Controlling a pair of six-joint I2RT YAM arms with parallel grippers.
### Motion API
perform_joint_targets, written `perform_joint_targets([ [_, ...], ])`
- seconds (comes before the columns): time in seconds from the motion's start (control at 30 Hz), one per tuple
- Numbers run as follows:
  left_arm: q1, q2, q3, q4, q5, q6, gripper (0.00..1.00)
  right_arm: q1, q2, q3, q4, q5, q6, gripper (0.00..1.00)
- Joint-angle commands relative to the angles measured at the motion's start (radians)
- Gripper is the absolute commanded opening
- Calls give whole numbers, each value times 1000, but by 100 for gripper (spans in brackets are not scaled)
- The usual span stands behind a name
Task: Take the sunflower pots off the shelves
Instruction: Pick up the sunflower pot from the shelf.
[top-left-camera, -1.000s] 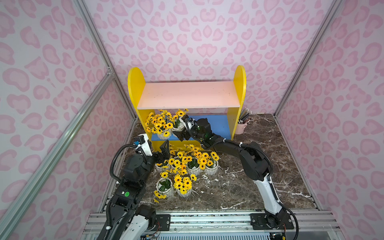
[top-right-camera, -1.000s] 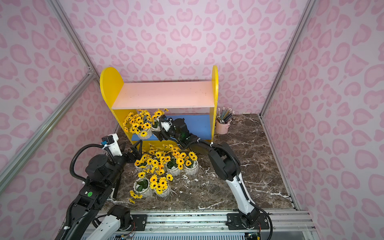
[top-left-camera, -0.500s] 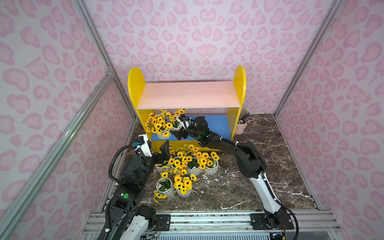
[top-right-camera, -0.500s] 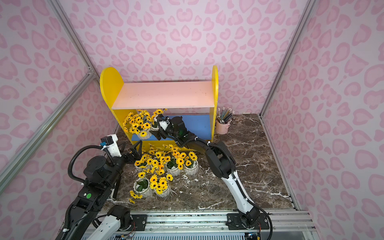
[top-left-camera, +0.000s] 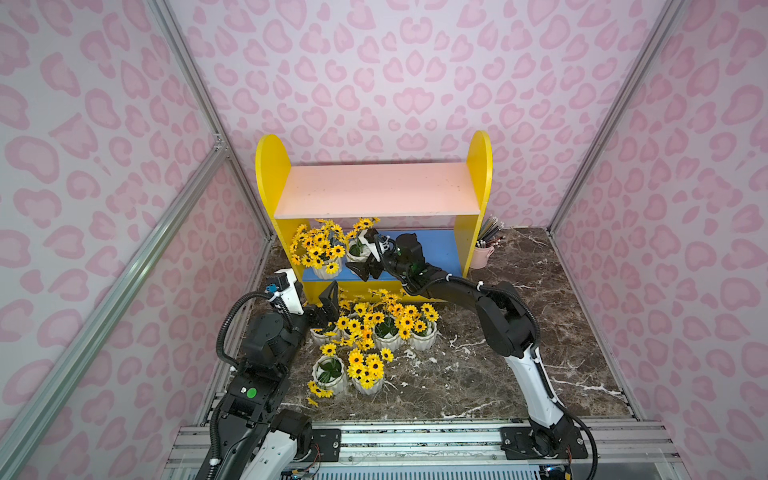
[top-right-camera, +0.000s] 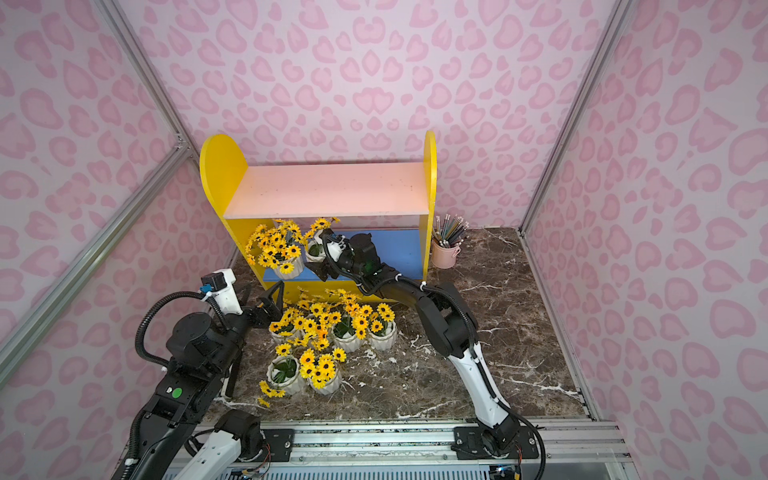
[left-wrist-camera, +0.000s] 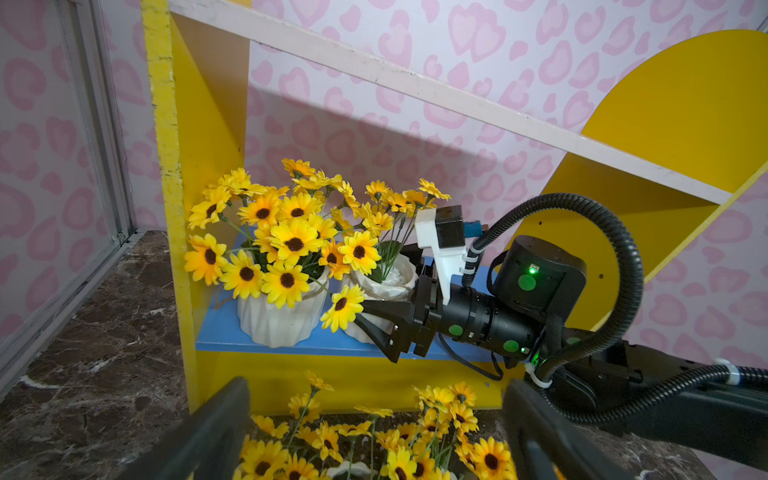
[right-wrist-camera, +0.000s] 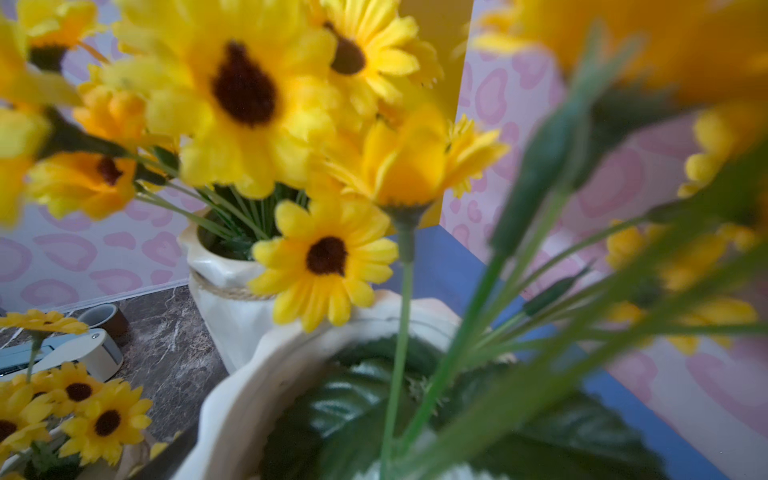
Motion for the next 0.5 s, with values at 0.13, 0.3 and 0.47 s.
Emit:
perform_joint_targets([
  [0.13,1,7,-6,48,17,1,97,-28,-155,-156,217,33,84,0],
  [0.3,1,10,-6,52,32,3,97,-28,-261,-274,264,68,79,0],
  [0.47,-1,18,-7,54,57,0,97,-14,-402,-447,312,111,73,0],
])
